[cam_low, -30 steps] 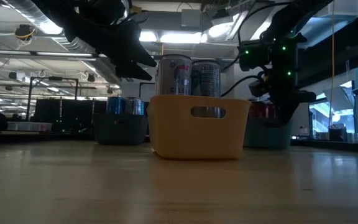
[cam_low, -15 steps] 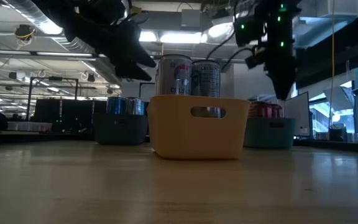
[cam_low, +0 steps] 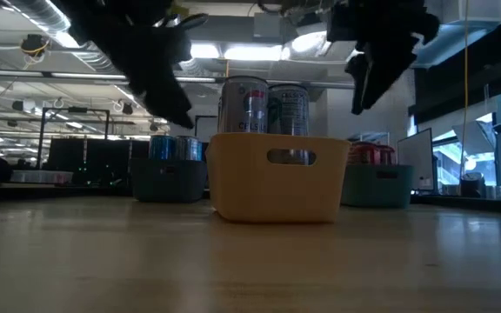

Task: Sort soda cans
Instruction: Adjust the yellow bin

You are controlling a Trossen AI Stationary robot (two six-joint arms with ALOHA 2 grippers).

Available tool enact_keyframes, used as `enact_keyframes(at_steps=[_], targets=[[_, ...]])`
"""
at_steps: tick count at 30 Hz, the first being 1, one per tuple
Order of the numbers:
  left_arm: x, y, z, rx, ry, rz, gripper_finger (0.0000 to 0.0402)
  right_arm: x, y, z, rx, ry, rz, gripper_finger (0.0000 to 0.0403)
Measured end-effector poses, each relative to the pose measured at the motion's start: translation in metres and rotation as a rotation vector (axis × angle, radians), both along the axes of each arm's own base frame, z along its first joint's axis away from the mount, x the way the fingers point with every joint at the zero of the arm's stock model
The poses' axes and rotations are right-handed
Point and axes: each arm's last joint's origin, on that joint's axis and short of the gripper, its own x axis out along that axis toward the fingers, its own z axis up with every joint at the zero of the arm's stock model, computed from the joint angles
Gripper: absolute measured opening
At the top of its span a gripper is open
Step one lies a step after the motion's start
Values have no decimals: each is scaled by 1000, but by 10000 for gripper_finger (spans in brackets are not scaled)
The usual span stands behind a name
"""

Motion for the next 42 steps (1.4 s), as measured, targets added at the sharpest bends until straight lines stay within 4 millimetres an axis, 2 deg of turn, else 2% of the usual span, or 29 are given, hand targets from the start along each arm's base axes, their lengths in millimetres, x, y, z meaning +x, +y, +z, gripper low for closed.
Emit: enact_keyframes(at_steps=[4, 9, 15, 21, 25, 34, 38, 42], targets=[[-3, -19, -6, -18, 84, 33, 370, 2, 24, -23, 26, -62, 40, 199], [-2, -45, -16, -95, 21, 16, 370, -2, 46, -45, 79, -103, 25, 176], [-9, -67, -39, -149, -74, 63, 370, -9, 80, -59, 169, -164, 23, 113], [-10, -76, -59, -138, -134, 141, 370, -7, 112, -79, 300, -371, 76, 39], [0, -76, -70, -91, -162, 165, 370, 6, 127, -94, 314, -491, 94, 5], [11, -57, -101, -15, -124, 388, 370, 33, 134, -134, 174, -560, 15, 10], [13, -46, -109, -9, -117, 474, 370, 43, 136, -141, 91, -595, -23, 3], [16, -36, -112, -11, -128, 509, 370, 52, 128, -143, 37, -619, -85, 3]])
